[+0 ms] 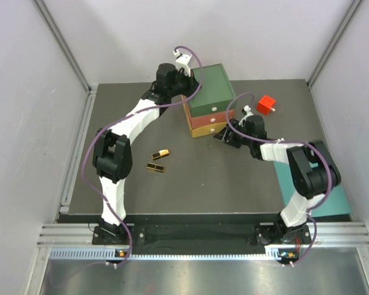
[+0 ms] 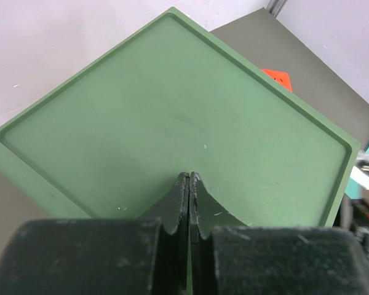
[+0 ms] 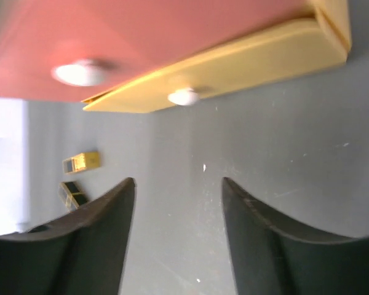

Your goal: Organize the makeup

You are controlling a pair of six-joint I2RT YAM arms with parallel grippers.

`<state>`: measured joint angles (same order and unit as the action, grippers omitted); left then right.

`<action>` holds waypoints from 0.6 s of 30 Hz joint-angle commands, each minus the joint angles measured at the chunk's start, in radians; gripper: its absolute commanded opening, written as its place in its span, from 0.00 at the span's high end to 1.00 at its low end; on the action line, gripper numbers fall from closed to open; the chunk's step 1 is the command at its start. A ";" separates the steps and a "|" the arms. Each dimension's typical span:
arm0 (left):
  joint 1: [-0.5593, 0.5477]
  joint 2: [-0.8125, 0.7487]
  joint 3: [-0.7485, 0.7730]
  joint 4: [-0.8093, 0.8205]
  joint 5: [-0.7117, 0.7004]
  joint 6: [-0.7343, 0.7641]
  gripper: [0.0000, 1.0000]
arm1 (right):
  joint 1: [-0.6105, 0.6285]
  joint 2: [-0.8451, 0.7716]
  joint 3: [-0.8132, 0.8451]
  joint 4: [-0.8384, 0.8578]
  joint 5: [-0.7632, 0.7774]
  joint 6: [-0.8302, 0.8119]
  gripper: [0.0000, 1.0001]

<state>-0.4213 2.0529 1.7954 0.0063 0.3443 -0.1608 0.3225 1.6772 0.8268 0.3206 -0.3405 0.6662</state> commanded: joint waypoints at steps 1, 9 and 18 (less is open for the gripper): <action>0.021 0.099 -0.088 -0.347 -0.047 0.021 1.00 | -0.037 0.104 -0.049 0.355 -0.175 0.272 0.39; 0.021 0.096 -0.090 -0.348 -0.059 0.027 1.00 | -0.043 0.306 -0.078 0.742 -0.195 0.528 0.37; 0.021 0.096 -0.085 -0.361 -0.064 0.035 1.00 | -0.056 0.469 -0.140 1.084 -0.103 0.817 0.50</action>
<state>-0.4213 2.0525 1.7931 0.0093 0.3435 -0.1604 0.2783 2.1040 0.6933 1.1519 -0.4892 1.3483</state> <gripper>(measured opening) 0.009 0.505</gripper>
